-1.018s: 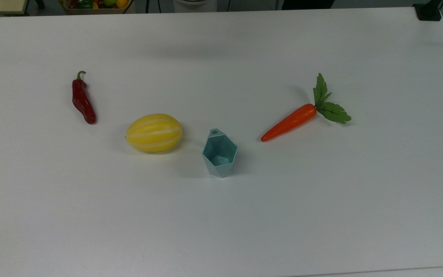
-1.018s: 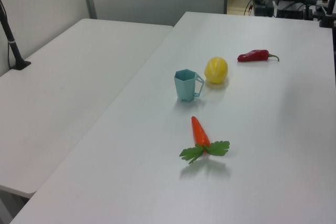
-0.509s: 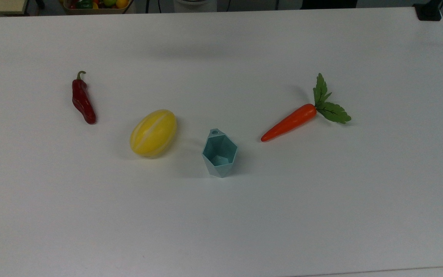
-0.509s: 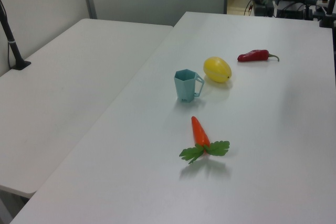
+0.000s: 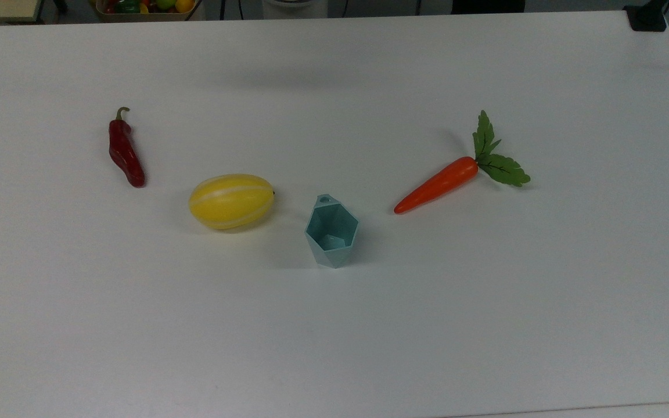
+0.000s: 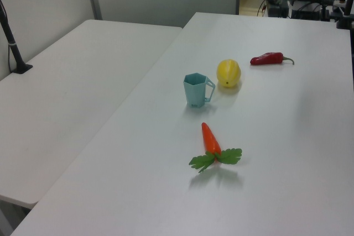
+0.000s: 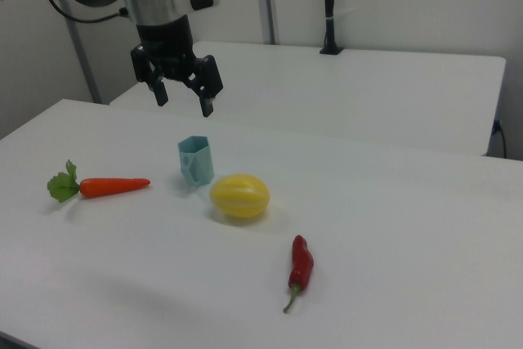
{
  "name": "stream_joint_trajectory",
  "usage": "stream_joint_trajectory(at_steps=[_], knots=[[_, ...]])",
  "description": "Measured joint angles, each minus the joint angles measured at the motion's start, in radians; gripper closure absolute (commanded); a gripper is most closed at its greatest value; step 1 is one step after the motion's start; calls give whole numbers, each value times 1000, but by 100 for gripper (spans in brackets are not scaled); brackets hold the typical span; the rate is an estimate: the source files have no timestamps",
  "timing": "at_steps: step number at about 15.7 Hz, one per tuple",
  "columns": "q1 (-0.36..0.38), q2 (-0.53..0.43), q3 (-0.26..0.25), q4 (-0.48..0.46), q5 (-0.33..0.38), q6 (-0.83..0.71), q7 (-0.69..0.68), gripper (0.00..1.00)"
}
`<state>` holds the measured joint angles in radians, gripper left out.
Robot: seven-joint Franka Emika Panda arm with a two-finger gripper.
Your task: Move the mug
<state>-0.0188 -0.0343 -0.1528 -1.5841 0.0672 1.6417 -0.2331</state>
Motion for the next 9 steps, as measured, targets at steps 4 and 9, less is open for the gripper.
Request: stream_joint_trajectory(at_steps=[4, 9], knots=[[25, 3, 1, -30, 0, 19, -2, 0], [73, 22, 4, -103, 0, 140, 0, 0]])
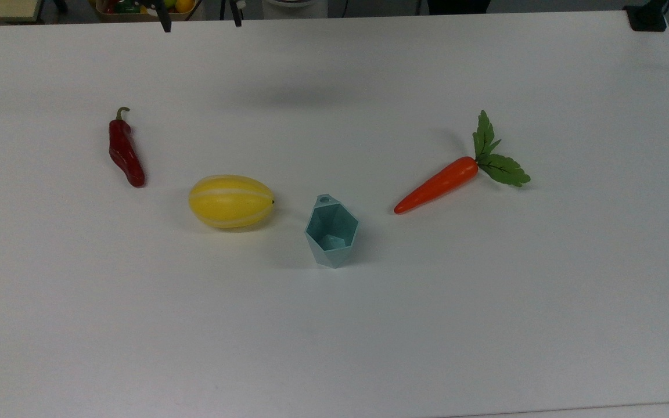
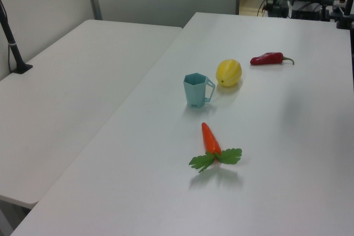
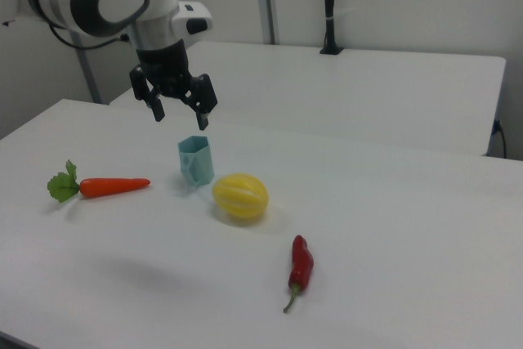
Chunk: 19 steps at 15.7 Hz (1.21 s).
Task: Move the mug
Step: 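Move the open gripper over the light-blue mug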
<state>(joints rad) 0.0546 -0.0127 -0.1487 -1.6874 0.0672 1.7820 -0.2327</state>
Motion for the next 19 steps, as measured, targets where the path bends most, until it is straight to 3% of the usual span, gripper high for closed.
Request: stream_joint_trajectory(at_steps=[6, 19], knots=[[23, 79, 42, -23, 0, 125, 60, 0], [124, 245, 49, -46, 0, 368, 165, 0]])
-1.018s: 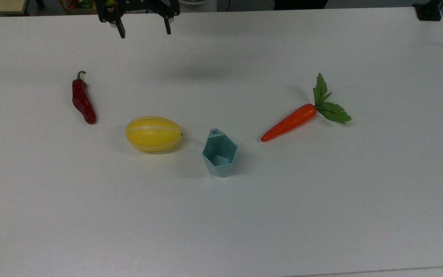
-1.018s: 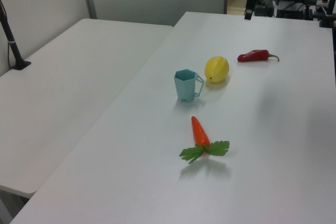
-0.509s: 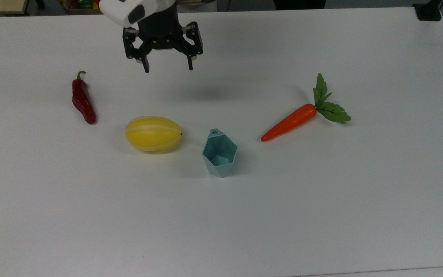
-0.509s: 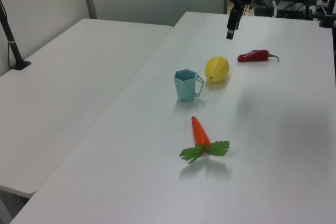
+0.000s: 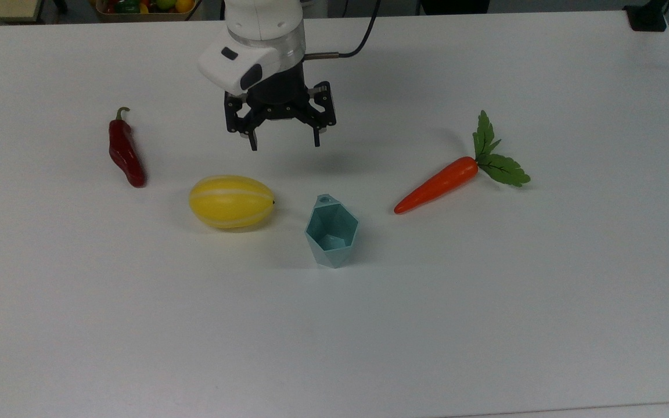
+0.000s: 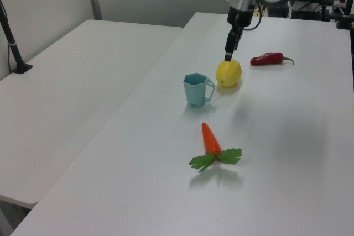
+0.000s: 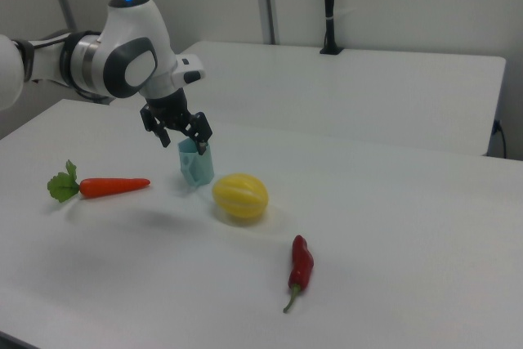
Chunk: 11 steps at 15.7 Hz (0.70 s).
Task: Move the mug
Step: 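Move the open gripper over the light-blue mug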
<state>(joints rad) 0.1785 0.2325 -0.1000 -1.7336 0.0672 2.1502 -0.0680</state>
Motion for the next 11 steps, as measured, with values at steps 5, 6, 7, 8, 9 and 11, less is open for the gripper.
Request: stream_joint_trajectory(at_steps=[5, 6, 7, 8, 9, 11], knots=[[26, 55, 1, -4, 0, 68, 0, 11], [30, 65, 1, -4, 0, 83, 1, 14], [35, 76, 1, -5, 0, 101, 1, 15], [38, 85, 1, -5, 0, 114, 1, 15], [39, 95, 1, -5, 0, 126, 3, 17], [40, 114, 7, -5, 0, 148, 16, 18]])
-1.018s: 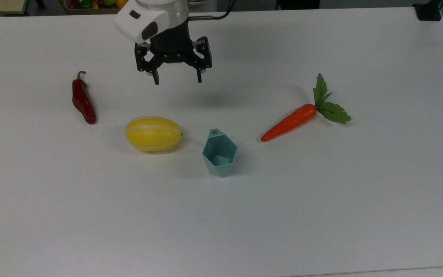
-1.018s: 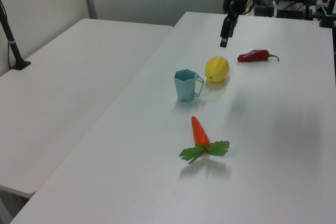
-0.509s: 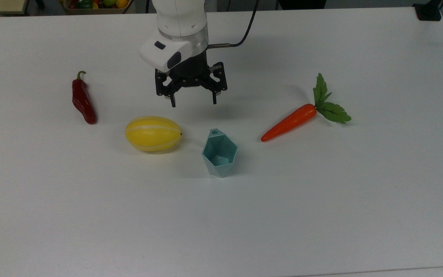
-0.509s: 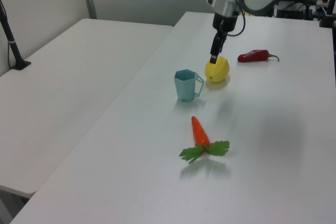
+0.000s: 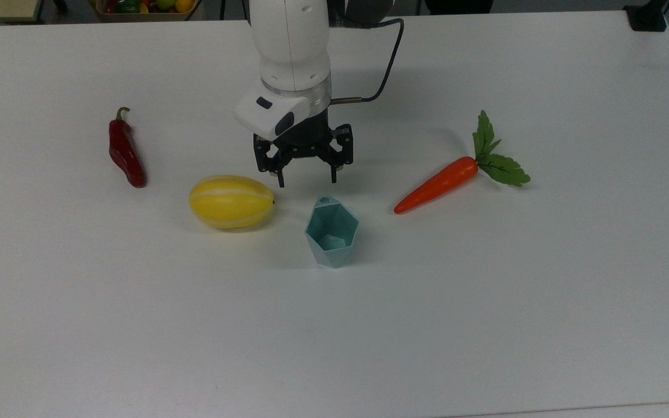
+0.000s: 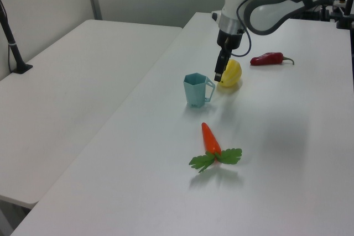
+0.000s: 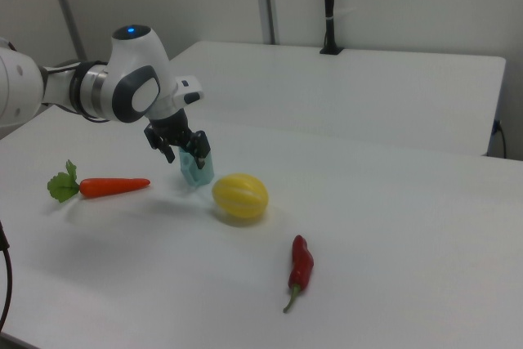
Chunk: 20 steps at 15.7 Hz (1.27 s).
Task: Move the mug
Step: 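Move the open gripper over the light-blue mug, then lower the gripper onto the mug rim and close it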
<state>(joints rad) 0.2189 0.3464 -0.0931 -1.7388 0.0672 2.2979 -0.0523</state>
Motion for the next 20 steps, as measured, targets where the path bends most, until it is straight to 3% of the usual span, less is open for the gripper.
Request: stream_joint_trajectory(at_steps=[10, 14, 17, 20], knots=[[4, 50, 20, 0, 0, 66, 18, 9], [6, 72, 22, 0, 0, 103, 25, 11], [6, 87, 22, 0, -5, 111, 26, 22], [6, 93, 22, 0, -6, 115, 26, 41]])
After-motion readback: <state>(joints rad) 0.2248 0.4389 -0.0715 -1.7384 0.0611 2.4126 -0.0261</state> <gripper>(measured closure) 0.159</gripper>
